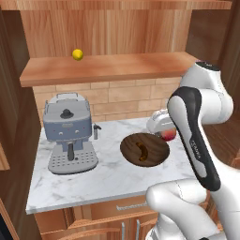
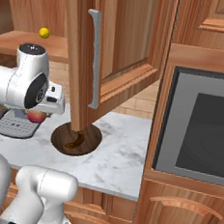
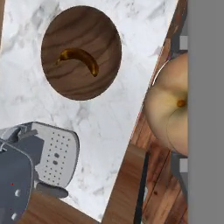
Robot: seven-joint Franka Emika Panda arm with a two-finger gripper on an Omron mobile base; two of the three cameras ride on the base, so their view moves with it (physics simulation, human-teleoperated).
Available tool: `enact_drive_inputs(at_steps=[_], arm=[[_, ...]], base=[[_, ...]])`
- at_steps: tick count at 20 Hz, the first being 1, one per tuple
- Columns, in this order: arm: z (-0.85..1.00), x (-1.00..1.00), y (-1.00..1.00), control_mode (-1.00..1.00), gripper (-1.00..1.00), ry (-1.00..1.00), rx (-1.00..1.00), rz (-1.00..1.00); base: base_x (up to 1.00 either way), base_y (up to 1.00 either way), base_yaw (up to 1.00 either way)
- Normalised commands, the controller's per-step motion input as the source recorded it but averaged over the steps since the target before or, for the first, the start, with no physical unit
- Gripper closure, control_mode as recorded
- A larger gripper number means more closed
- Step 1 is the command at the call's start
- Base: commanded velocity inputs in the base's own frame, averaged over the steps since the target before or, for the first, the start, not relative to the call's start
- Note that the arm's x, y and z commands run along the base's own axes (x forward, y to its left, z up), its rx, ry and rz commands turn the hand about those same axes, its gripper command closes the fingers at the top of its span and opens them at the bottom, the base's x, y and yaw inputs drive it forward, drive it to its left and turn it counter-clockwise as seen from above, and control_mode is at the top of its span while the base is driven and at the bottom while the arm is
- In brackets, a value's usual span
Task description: Open the cabinet. Pick the banana and peach from the cabinet and place them into the bowl. Then close the cabinet.
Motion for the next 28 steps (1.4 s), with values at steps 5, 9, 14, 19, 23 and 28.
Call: enact_drive_inputs(at_steps=[5, 9, 14, 19, 23, 28], arm=[[-0.96, 0.61, -0.01, -1.00, 1.00, 0.23, 0.00, 0.03], [-1.00, 0.99, -0.08, -1.00, 1.00, 0.19, -0.08, 0.01], [-0.92, 1.00, -0.12, -1.00, 1.00, 0.05, -0.21, 0.00], [-0.63, 0.95, -0.32, -1.00, 1.00, -0.03, -0.17, 0.00], [-0.04, 1.00, -0.54, -1.00, 1.00, 0.01, 0.02, 0.00], [-0.28, 0.98, -0.31, -1.00, 1.00, 0.03, 0.00, 0.00]], base=[[0.00, 0.00, 0.00], [0.00, 0.00, 0.00], [0.00, 0.00, 0.00], [0.00, 0.00, 0.00], [0.00, 0.00, 0.00], [0.00, 0.00, 0.00]])
